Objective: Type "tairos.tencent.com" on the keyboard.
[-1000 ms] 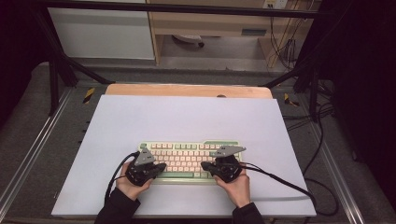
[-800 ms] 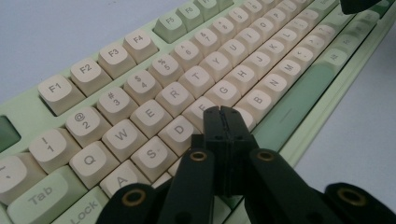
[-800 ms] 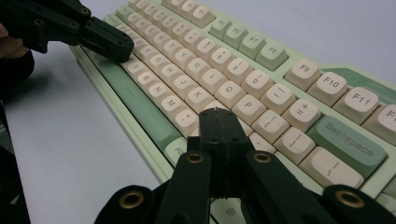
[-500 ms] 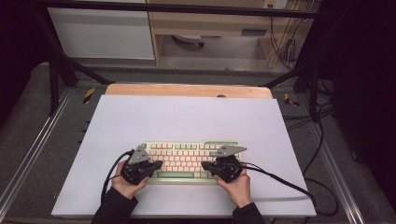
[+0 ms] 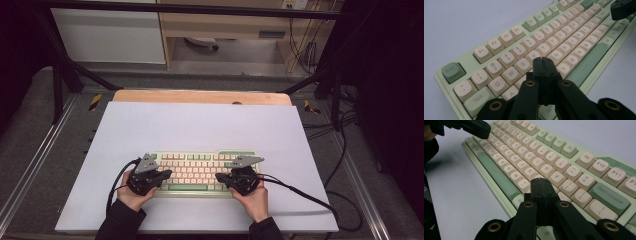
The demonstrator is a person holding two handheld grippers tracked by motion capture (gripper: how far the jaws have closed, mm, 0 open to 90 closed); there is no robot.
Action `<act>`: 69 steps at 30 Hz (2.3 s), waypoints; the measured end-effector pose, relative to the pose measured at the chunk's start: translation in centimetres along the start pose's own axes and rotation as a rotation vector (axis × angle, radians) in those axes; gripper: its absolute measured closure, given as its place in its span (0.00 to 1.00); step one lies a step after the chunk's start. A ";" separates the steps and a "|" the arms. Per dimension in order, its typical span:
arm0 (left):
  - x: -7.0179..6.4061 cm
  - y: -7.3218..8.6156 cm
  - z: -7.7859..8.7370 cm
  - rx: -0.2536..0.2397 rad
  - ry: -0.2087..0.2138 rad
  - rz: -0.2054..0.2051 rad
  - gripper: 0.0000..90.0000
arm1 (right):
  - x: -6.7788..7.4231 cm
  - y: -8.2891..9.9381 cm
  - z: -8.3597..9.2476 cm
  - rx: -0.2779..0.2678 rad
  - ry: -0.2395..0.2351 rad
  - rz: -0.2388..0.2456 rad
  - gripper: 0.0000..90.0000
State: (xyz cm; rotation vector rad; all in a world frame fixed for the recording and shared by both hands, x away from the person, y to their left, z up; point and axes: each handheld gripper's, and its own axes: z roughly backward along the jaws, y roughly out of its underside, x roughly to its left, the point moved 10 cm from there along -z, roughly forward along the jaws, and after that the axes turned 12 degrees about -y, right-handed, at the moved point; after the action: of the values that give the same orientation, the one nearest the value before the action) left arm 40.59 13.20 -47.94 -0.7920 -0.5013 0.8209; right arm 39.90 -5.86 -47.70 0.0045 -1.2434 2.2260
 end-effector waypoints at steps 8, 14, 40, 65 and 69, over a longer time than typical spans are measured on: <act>0.4 -0.8 -0.3 -0.002 -0.010 0.010 1.00 | 0.0 0.0 0.0 0.000 0.000 0.000 1.00; 0.7 -1.4 -0.9 0.003 -0.016 0.012 1.00 | 0.0 0.0 0.0 0.001 0.001 0.001 1.00; 1.0 -0.3 -2.9 0.041 -0.037 0.007 1.00 | 0.0 0.1 0.0 0.003 -0.001 0.005 1.00; 1.7 0.2 -0.2 0.004 -0.024 0.030 1.00 | 0.7 -0.7 -0.2 -0.023 -0.022 0.002 1.00; 2.0 0.3 0.2 -0.001 -0.028 0.035 1.00 | 1.2 -1.2 -0.4 -0.026 -0.031 0.009 1.00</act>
State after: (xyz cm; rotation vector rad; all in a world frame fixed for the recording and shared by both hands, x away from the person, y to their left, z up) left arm 41.49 15.04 -47.88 -0.7931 -0.5141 0.8651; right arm 39.61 -4.48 -46.69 0.0234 -1.2914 2.2249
